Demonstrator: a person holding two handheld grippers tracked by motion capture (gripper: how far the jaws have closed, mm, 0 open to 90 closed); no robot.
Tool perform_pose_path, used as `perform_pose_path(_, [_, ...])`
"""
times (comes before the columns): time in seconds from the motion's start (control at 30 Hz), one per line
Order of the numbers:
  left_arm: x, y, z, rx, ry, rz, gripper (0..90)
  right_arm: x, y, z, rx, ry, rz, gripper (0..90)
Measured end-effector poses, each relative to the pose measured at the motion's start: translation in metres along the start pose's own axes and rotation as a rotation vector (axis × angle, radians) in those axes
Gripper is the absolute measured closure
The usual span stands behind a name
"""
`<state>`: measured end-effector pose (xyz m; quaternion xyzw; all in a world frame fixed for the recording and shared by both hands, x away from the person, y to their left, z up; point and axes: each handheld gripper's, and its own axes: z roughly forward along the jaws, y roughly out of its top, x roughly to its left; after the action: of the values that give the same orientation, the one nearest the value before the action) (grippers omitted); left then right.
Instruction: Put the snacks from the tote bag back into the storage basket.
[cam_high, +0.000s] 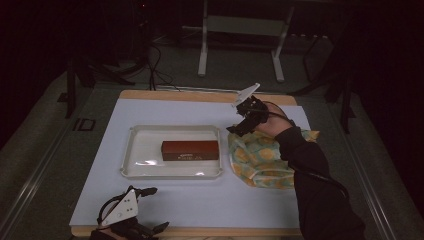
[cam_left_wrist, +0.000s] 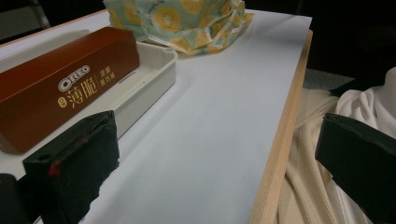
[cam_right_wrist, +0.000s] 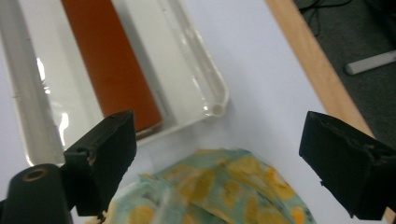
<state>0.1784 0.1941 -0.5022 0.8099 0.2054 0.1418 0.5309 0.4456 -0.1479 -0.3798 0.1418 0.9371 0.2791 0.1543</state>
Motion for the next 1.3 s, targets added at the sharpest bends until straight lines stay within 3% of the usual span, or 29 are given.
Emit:
perform_pose_path(0.03, [0.0, 0.0, 0.0, 0.001, 0.0, 0.0, 0.0, -0.005, -0.005, -0.004, -0.002, -0.043, 0.007, 11.1])
perform_pose_path(0.23, [0.0, 0.0, 0.0, 0.001, 0.0, 0.002, 0.0, -0.015, -0.02, -0.008, -0.001, -0.119, 0.086, 11.1])
perform_pose_path(0.53, [0.0, 0.0, 0.0, 0.0, -0.001, -0.002, 0.0, -0.022, -0.049, -0.013, -0.014, -0.182, 0.205, 11.0])
perform_pose_path(0.73, [0.0, 0.0, 0.0, 0.001, -0.003, -0.002, 0.0, -0.017, -0.063, -0.018, -0.045, -0.24, 0.258, 11.1])
perform_pose_path(0.87, [0.0, 0.0, 0.0, 0.0, -0.003, -0.002, 0.0, -0.014, -0.074, -0.022, -0.089, -0.313, 0.3, 11.1])
perform_pose_path(1.03, [0.0, 0.0, 0.0, 0.001, -0.003, -0.002, 0.0, -0.008, -0.089, -0.027, -0.14, -0.37, 0.351, 11.1])
perform_pose_path(1.3, [0.0, 0.0, 0.001, 0.003, -0.004, -0.002, 0.0, 0.002, -0.113, -0.034, -0.201, -0.419, 0.426, 11.1])
